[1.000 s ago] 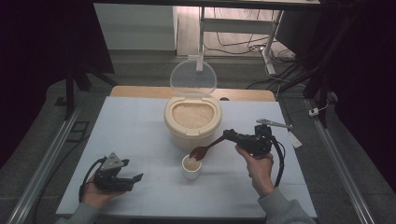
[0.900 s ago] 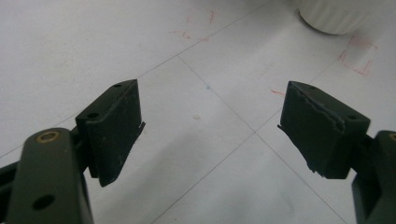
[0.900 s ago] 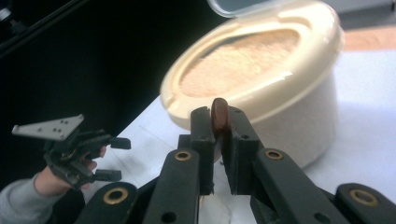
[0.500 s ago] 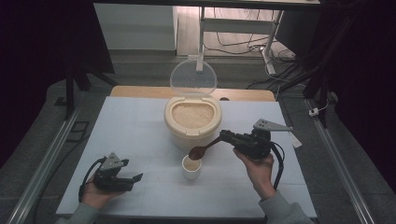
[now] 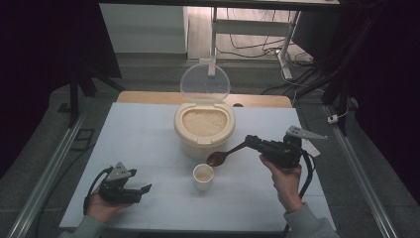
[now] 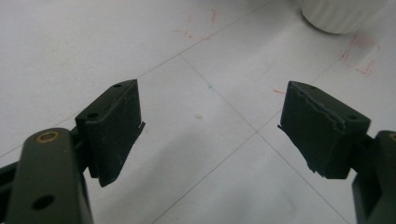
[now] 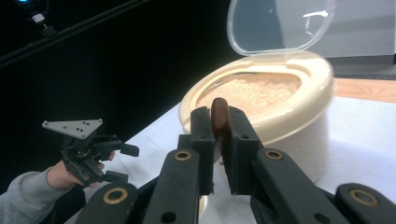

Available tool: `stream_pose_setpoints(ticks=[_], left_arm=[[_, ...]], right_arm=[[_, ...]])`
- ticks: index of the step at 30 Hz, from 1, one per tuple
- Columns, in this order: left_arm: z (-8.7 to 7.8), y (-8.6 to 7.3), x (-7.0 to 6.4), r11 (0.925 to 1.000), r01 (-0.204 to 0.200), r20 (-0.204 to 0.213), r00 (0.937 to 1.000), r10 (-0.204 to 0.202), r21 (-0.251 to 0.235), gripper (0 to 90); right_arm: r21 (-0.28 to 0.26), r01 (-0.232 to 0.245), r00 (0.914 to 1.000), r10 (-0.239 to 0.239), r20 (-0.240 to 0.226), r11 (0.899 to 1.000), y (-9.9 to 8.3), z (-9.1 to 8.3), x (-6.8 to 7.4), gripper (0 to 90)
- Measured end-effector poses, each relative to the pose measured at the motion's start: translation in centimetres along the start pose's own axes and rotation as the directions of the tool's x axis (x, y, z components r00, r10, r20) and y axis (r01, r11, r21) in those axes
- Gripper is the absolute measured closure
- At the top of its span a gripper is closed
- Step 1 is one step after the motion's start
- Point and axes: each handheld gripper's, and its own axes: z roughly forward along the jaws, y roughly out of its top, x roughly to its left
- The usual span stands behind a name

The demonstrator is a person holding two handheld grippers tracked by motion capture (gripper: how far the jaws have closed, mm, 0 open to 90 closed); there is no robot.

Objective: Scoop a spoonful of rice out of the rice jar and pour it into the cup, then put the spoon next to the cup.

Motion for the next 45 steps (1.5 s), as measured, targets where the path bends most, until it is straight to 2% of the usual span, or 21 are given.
stream_pose_setpoints(ticks=[7,11,16,20,23,30,33,36,45], left_arm=[[-0.1,0.0,0.0,1.0000,-0.001,-0.001,1.0000,0.001,-0.001,20.0],[0.1,0.0,0.0,1.0000,-0.001,0.000,1.0000,0.001,0.001,20.0],[0.1,0.1,0.0,1.0000,-0.004,0.001,1.0000,0.004,0.001,19.9],[0.1,0.1,0.0,1.0000,-0.003,-0.001,1.0000,0.003,0.002,19.9],[0.1,0.1,-0.1,1.0000,-0.003,0.000,1.0000,0.003,0.003,19.9],[0.2,0.1,0.0,1.0000,-0.004,0.000,1.0000,0.004,0.008,19.9],[0.2,0.1,0.0,1.0000,-0.006,0.000,1.0000,0.006,0.008,19.9],[0.2,0.1,0.0,0.9999,-0.007,0.001,1.0000,0.007,0.010,19.9],[0.2,0.1,0.0,0.9999,-0.007,0.000,1.0000,0.007,0.008,19.9]], right_arm=[[-0.010,-0.012,0.9999,0.012,0.010,1.000,0.3,-1.5,-0.3,82.7],[0.013,-0.023,0.9990,0.022,0.038,1.000,0.3,-2.6,-0.8,82.7],[0.064,-0.043,0.9981,0.040,0.047,0.997,0.0,-3.5,-1.3,82.7],[0.122,-0.051,0.9982,0.046,0.038,0.991,-0.7,-3.3,-1.3,82.7],[0.169,-0.050,0.9987,0.047,0.021,0.984,-1.4,-2.8,-1.3,82.7],[0.271,-0.068,0.9959,0.082,-0.039,0.960,-3.0,-0.9,-1.1,82.7],[0.330,-0.065,0.9933,0.093,-0.069,0.942,-3.7,0.2,-0.8,82.6],[0.370,-0.052,0.9923,0.090,-0.085,0.928,-4.2,1.3,-0.6,82.6],[0.417,-0.047,0.9905,0.096,-0.098,0.908,-5.0,4.0,-1.1,82.1]])
